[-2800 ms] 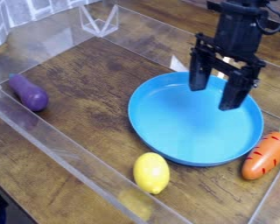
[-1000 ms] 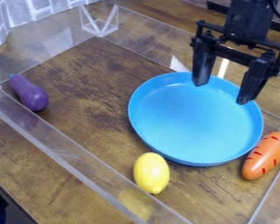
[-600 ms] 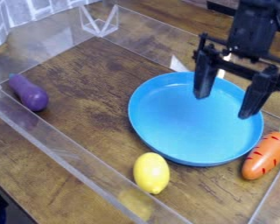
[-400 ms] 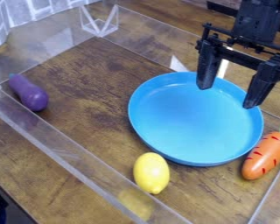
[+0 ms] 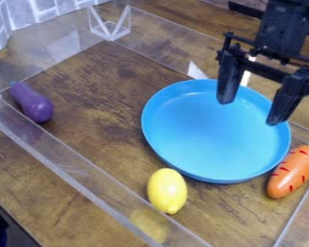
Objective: Move the carrot to the right side
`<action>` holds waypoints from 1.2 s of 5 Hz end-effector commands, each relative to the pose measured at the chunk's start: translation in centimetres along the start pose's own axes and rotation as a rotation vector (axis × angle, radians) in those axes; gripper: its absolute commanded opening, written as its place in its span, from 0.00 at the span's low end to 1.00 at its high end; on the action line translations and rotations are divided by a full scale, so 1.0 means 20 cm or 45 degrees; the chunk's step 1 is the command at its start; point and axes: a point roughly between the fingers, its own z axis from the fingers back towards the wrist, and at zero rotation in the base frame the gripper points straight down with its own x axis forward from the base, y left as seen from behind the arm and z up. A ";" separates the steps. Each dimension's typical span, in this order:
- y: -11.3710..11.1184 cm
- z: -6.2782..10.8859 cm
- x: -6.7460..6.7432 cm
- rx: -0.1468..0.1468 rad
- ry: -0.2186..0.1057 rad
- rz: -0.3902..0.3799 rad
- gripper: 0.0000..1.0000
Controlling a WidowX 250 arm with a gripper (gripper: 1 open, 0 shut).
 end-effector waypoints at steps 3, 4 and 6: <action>0.09 -0.03 0.07 -0.026 -0.075 -0.019 1.00; 0.03 -0.04 0.10 -0.037 -0.086 -0.014 1.00; -0.04 0.08 0.13 -0.024 -0.145 -0.050 1.00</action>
